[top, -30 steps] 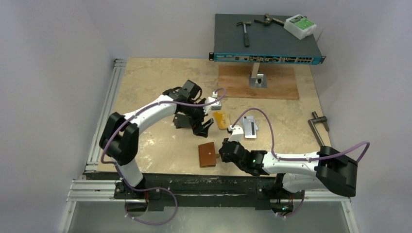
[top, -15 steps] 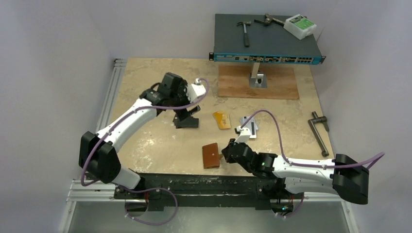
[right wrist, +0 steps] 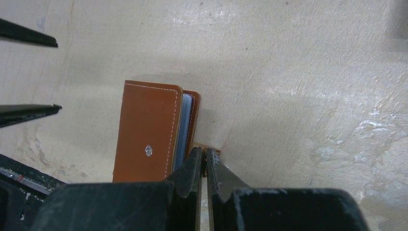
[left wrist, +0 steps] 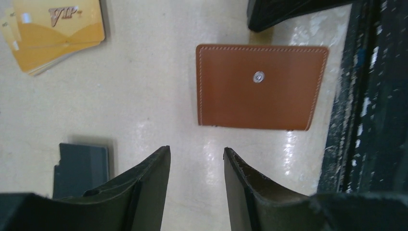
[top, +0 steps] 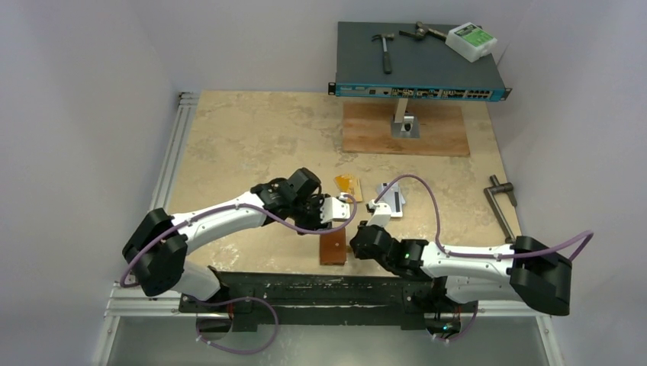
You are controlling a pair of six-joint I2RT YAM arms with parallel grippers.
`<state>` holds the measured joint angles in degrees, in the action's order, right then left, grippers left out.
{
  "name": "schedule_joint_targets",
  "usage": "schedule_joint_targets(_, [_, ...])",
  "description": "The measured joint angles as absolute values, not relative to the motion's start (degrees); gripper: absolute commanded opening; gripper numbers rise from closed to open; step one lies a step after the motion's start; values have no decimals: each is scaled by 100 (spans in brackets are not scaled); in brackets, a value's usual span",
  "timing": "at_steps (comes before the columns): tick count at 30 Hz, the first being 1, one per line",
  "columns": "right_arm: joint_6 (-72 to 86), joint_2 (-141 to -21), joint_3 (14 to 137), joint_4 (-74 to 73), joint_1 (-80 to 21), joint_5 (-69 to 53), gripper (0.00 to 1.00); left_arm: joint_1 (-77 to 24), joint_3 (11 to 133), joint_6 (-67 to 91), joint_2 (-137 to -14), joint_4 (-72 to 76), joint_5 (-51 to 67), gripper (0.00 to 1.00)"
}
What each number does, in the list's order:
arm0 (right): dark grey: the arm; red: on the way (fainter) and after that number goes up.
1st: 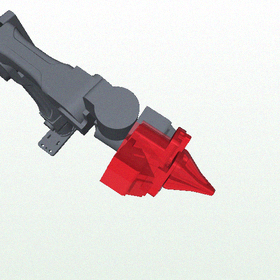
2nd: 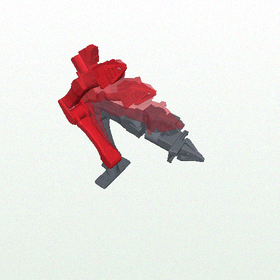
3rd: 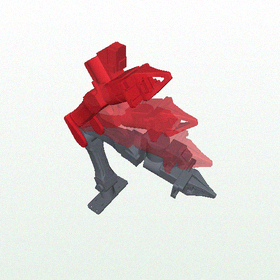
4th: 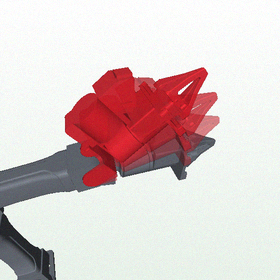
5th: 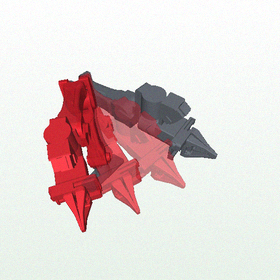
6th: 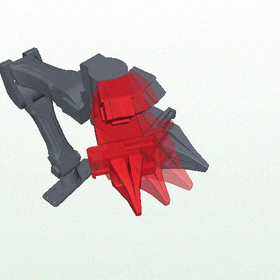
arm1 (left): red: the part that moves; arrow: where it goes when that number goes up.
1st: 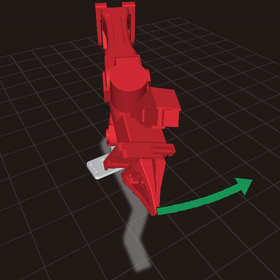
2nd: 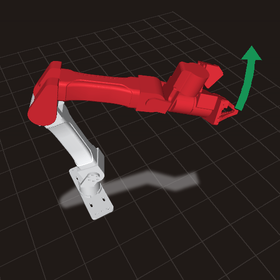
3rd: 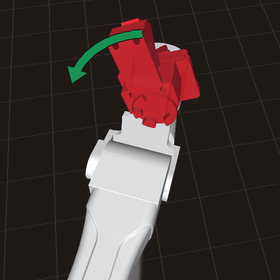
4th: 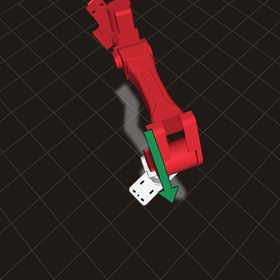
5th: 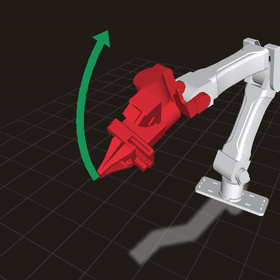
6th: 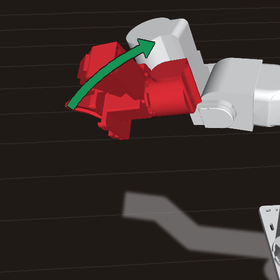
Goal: Put the credit cards into the card holder
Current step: Close the card holder at the center of the board.
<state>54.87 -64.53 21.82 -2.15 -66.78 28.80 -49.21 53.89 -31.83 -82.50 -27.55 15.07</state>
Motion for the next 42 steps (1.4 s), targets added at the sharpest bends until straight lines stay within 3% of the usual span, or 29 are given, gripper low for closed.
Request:
schedule_joint_targets(9, [6110,-5760,1898,-379,-6587,2740,1,-5076,5310,-2668,-8908,-2075,2504,42])
schedule_joint_targets(15, [6353,-5347,1787,-558,-6495,2580,21,-5360,5078,-2545,-9109,-1933,2657,42])
schedule_joint_targets(20, [6497,-5428,1787,-716,-6386,2418,25,-5559,5137,-2543,-9378,-1839,2587,40])
schedule_joint_targets(24, [6576,-5524,1802,-1059,-6296,2349,24,-5649,5312,-2482,-9574,-1691,2519,39])
schedule_joint_targets(29, [6556,-5500,1879,-1328,-6003,2213,17,-5671,5319,-2445,-9592,-1634,2480,38])
schedule_joint_targets(35, [6445,-5339,1946,-1525,-5669,2106,19,-5671,5319,-2449,-9592,-1627,2416,36])
schedule_joint_targets(42, [6230,-5347,2137,-1584,-5509,1953,11,-5680,5319,-2449,-9592,-1621,2364,36])
